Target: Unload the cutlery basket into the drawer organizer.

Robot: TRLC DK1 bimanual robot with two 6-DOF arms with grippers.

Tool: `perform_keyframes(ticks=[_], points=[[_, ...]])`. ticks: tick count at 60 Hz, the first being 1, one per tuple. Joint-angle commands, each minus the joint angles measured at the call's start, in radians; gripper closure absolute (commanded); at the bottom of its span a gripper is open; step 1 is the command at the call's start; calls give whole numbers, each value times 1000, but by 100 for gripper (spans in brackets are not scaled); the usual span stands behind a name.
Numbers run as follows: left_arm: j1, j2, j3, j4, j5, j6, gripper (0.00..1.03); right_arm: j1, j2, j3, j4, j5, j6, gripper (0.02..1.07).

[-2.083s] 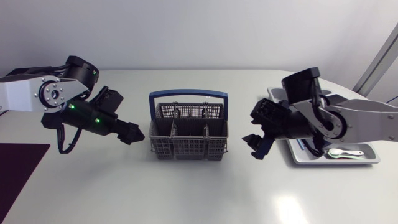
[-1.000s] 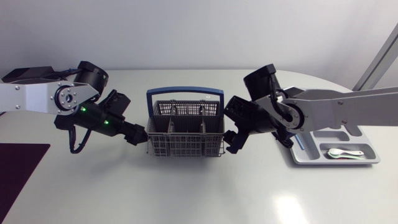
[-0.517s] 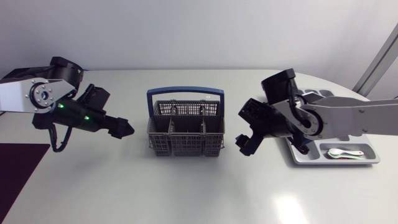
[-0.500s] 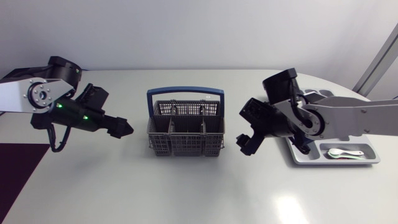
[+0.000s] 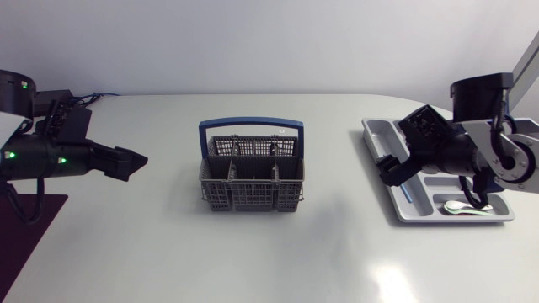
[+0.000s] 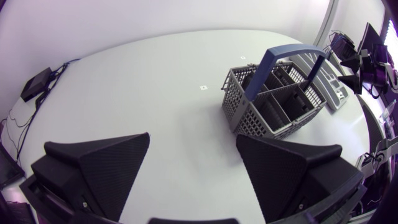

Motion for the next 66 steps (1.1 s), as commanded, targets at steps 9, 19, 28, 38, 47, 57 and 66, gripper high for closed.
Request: perform_keyframes(ticks=[9,19,28,38,47,57,66], points=[[38,-183,-106,80,2,-74,5,-33,-177,-94,5,5,22,7],[62,-242,-144,97,0,-80,5,-74,-316,-163,5,-1,25,7],[65,-361,-226,169,-3,-84,5,-96,-490,-259,37,20,56,7],[59,-484,-318,243,-7,-100,5,-104,-645,-339,39,75,76,7],[56,-567,-385,298,-40,-111,5,-108,-753,-406,57,81,97,7],[41,-675,-472,341,-82,-135,5,-106,-854,-474,73,60,187,7],[18,-758,-535,347,-125,-160,5,-104,-937,-530,86,43,261,7]])
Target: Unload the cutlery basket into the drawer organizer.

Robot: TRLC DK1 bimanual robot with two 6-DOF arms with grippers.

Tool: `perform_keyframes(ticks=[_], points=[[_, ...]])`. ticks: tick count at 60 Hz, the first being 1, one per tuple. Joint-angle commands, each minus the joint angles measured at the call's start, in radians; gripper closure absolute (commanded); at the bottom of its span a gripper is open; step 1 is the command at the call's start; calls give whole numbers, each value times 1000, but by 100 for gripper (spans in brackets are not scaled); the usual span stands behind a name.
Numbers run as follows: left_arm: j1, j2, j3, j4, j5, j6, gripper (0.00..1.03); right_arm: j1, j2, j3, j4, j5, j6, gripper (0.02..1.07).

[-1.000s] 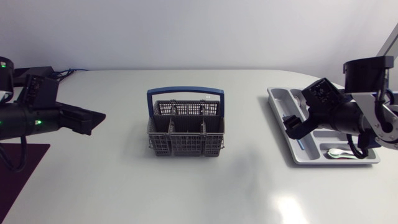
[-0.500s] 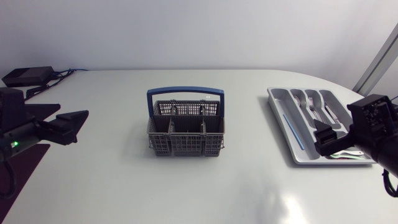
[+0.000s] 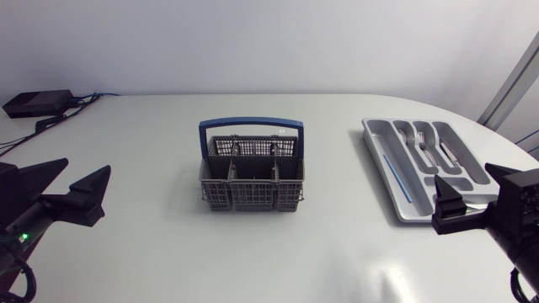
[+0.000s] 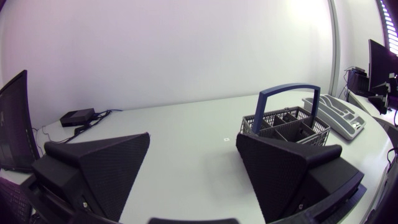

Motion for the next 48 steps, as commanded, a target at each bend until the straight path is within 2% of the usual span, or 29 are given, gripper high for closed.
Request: perform_keyframes(ticks=[1,30,37,48], points=[[-15,-47,-51,17,-22,-35,5,-3,-44,-49,26,-11,72,7],[-91,-318,-256,37,-162,-118,6,3,-317,-233,69,-67,317,7],[-109,-383,-305,42,-196,-138,6,3,-320,-235,70,-68,319,7],[-109,-383,-305,42,-196,-138,6,3,-320,-235,70,-68,319,7]])
